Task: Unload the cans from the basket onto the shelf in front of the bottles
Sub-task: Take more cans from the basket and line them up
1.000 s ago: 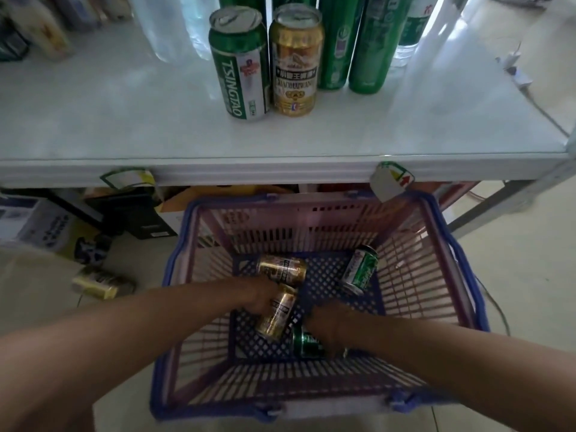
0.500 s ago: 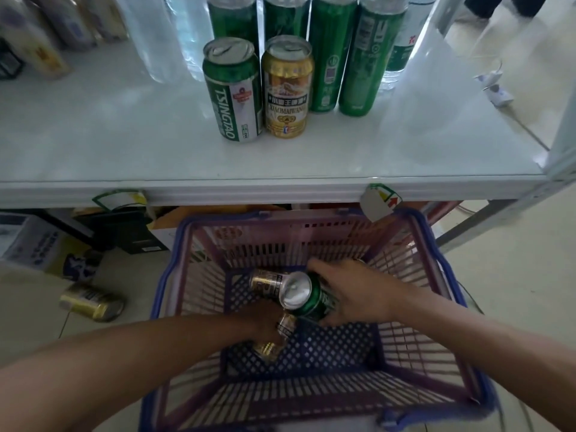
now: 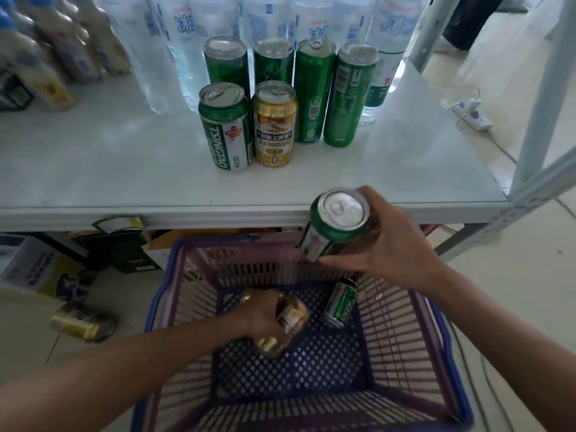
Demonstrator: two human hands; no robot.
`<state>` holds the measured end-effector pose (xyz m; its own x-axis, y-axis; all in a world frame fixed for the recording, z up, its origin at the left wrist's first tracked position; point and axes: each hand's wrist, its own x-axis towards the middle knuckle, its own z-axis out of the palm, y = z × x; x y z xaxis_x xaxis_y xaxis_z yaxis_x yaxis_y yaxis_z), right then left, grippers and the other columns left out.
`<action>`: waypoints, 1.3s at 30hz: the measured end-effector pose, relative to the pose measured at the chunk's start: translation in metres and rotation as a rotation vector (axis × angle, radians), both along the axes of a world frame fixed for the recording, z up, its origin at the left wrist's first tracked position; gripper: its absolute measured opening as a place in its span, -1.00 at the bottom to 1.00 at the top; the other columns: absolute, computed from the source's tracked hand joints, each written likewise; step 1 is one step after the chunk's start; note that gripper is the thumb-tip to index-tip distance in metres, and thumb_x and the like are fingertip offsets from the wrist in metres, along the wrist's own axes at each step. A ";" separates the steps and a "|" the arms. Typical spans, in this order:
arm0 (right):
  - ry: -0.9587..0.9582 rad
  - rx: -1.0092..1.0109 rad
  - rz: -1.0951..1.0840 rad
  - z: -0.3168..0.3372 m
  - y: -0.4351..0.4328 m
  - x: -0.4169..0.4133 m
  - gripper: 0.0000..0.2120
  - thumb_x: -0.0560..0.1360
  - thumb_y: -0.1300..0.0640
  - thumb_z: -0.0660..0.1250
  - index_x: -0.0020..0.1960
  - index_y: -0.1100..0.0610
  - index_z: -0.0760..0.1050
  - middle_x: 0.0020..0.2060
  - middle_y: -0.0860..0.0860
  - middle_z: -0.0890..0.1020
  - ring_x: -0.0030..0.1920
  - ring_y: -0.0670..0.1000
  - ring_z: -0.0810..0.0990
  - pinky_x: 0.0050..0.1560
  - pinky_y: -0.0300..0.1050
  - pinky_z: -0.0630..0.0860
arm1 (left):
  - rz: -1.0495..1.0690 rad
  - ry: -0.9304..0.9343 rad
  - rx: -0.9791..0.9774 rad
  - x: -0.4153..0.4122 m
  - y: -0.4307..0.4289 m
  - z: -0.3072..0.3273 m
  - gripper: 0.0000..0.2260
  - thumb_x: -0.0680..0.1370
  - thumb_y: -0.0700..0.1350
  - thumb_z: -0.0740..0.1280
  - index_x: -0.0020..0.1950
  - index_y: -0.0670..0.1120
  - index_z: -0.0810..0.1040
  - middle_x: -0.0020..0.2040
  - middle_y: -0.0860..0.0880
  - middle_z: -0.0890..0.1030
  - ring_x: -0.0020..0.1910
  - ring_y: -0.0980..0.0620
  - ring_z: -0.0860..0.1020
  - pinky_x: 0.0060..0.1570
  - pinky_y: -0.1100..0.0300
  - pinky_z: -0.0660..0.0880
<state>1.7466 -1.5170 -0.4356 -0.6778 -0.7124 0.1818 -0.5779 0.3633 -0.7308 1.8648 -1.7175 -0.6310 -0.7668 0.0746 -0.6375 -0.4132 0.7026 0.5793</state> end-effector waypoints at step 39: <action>0.000 0.001 -0.380 -0.007 -0.009 -0.087 -0.38 0.32 -0.17 0.62 0.31 -0.04 0.54 0.05 -0.14 0.66 -0.07 -0.20 0.64 -0.15 -0.37 0.46 | 0.394 0.977 -0.500 -0.092 0.009 0.211 -0.41 0.44 0.32 0.40 0.19 -0.11 0.39 0.08 -0.12 0.61 -0.01 -0.15 0.61 -0.21 0.08 0.44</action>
<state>1.6594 -1.5257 -0.4431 -0.8939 -0.4100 0.1810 -0.4014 0.5529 -0.7301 1.7725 -1.7083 -0.4201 -0.8616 -0.3709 0.3466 -0.1848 0.8651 0.4664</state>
